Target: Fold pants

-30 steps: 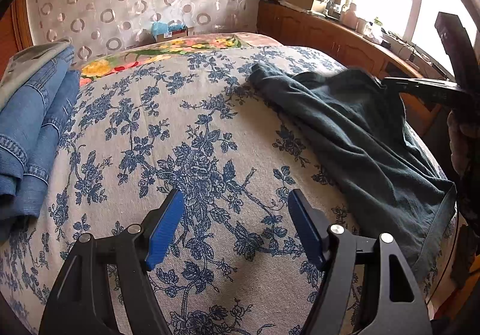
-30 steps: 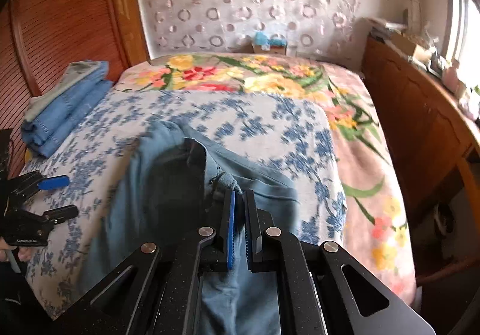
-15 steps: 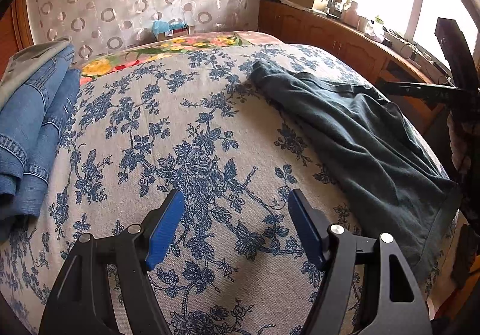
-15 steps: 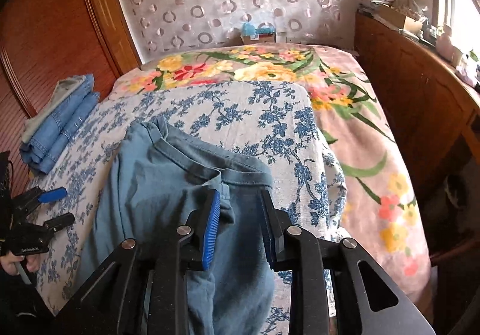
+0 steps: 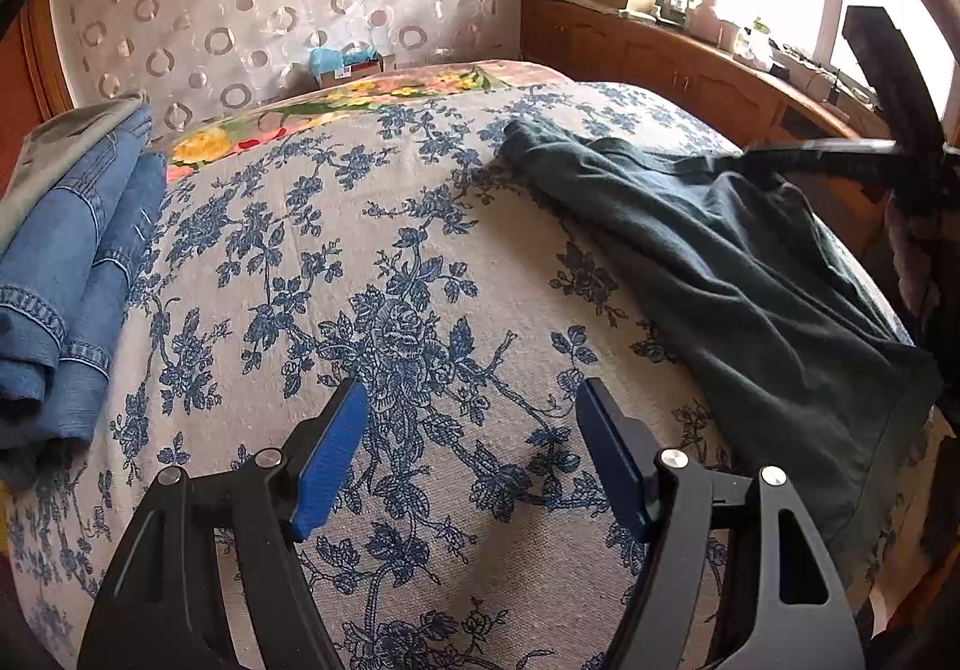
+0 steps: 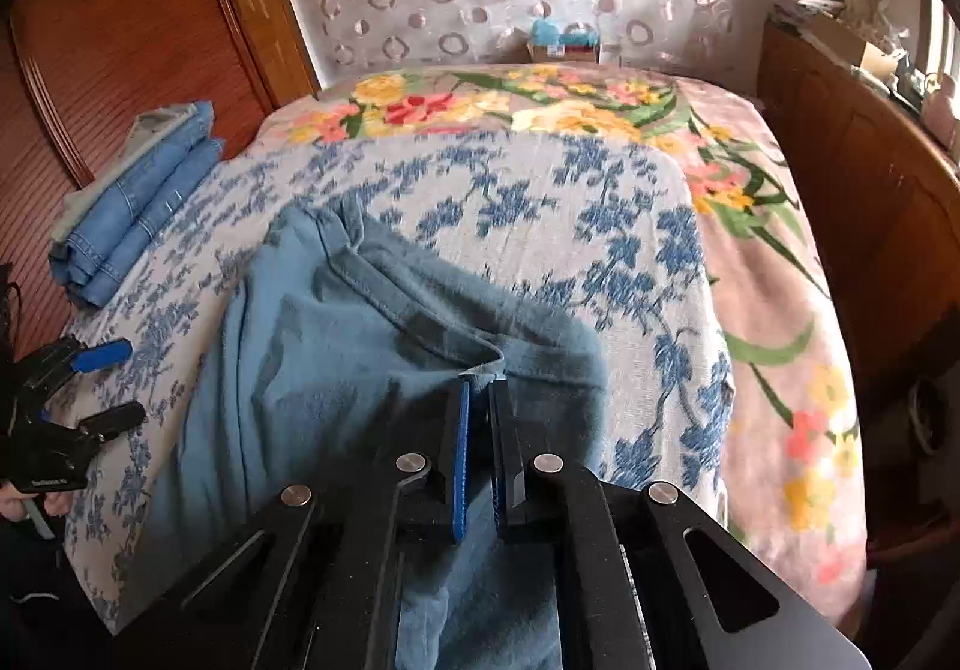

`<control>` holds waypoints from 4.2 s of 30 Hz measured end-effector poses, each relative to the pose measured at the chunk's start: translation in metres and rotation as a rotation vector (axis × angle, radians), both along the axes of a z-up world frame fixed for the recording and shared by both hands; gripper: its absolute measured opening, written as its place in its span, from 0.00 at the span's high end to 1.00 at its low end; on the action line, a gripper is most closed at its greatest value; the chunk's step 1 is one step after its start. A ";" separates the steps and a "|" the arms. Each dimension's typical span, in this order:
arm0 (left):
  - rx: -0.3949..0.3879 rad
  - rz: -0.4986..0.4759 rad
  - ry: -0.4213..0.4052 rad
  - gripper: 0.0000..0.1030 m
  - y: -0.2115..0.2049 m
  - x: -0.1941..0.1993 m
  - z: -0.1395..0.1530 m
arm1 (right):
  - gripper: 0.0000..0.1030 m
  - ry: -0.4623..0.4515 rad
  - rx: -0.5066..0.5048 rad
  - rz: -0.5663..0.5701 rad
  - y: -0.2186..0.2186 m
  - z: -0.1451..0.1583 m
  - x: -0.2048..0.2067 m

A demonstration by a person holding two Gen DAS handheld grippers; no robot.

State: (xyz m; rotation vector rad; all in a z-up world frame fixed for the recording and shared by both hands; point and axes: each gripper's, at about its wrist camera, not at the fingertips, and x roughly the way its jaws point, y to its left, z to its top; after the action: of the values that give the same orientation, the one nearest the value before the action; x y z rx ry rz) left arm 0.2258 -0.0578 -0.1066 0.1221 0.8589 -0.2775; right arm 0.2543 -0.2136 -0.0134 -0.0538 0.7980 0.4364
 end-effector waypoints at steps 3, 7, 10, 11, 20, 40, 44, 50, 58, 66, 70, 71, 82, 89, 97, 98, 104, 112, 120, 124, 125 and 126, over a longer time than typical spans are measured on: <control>0.002 0.006 0.007 0.29 0.002 0.001 -0.001 | 0.97 -0.063 0.014 -0.045 -0.015 0.013 -0.003; 0.012 0.010 0.012 0.29 0.000 0.002 -0.002 | 0.97 -0.113 -0.023 -0.109 -0.030 0.020 -0.003; 0.023 0.010 0.012 0.29 -0.002 0.003 -0.003 | 0.97 -0.107 -0.047 -0.137 -0.038 0.017 0.003; 0.025 0.010 0.012 0.29 -0.002 0.003 -0.003 | 0.97 -0.103 -0.060 -0.144 -0.038 0.015 0.006; 0.024 0.015 0.012 0.29 -0.003 0.004 -0.003 | 0.96 -0.095 -0.074 -0.176 -0.023 0.012 0.013; -0.066 -0.166 -0.004 0.29 -0.068 -0.061 0.016 | 0.74 -0.055 -0.031 -0.163 -0.035 -0.002 -0.152; -0.066 -0.193 -0.003 0.29 -0.079 -0.076 0.018 | 0.74 -0.048 -0.010 -0.173 -0.037 -0.001 -0.181; -0.038 -0.209 -0.007 0.29 -0.090 -0.090 0.013 | 0.74 -0.012 0.031 -0.179 -0.040 -0.007 -0.209; -0.033 -0.203 -0.003 0.29 -0.089 -0.090 0.008 | 0.90 -0.010 0.067 -0.190 -0.042 -0.007 -0.220; -0.059 -0.204 0.009 0.29 -0.086 -0.091 0.008 | 0.83 0.014 0.039 -0.231 -0.036 -0.017 -0.226; -0.078 -0.203 0.011 0.29 -0.084 -0.094 0.009 | 0.68 0.009 0.041 -0.261 -0.037 -0.020 -0.222; -0.083 -0.204 0.012 0.29 -0.084 -0.095 0.009 | 0.68 0.015 0.054 -0.260 -0.037 -0.022 -0.221; -0.149 -0.221 0.050 0.33 -0.082 -0.104 0.008 | 0.67 0.027 0.092 -0.235 -0.035 -0.026 -0.218; -0.191 -0.221 0.054 0.46 -0.078 -0.112 0.005 | 0.83 0.011 0.103 -0.203 -0.036 -0.025 -0.221; -0.209 -0.234 0.057 0.66 -0.083 -0.120 0.003 | 0.86 0.003 0.120 -0.197 -0.036 -0.029 -0.222; -0.206 -0.233 0.055 0.66 -0.084 -0.120 0.004 | 0.86 0.000 0.116 -0.202 -0.035 -0.029 -0.222; -0.195 -0.236 0.042 0.75 -0.086 -0.119 0.005 | 0.70 0.005 0.108 -0.188 -0.032 -0.031 -0.218; -0.223 -0.250 -0.007 0.84 -0.083 -0.122 0.022 | 0.83 0.025 0.142 -0.140 -0.028 -0.032 -0.214; -0.252 -0.230 -0.149 0.85 -0.063 -0.125 0.083 | 0.85 -0.107 0.182 -0.095 -0.019 0.014 -0.218; -0.275 -0.211 -0.244 0.85 -0.045 -0.127 0.129 | 0.85 -0.215 0.196 -0.051 -0.009 0.061 -0.218; -0.276 -0.208 -0.266 0.85 -0.042 -0.128 0.139 | 0.85 -0.242 0.198 -0.038 -0.006 0.074 -0.218; -0.274 -0.202 -0.296 0.85 -0.037 -0.130 0.151 | 0.85 -0.270 0.198 -0.025 -0.003 0.087 -0.219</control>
State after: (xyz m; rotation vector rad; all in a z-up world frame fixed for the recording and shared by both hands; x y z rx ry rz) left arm 0.0962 -0.0952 0.0442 -0.0072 0.5083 -0.5493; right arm 0.0354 -0.2165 0.0737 0.0803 0.4873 0.4709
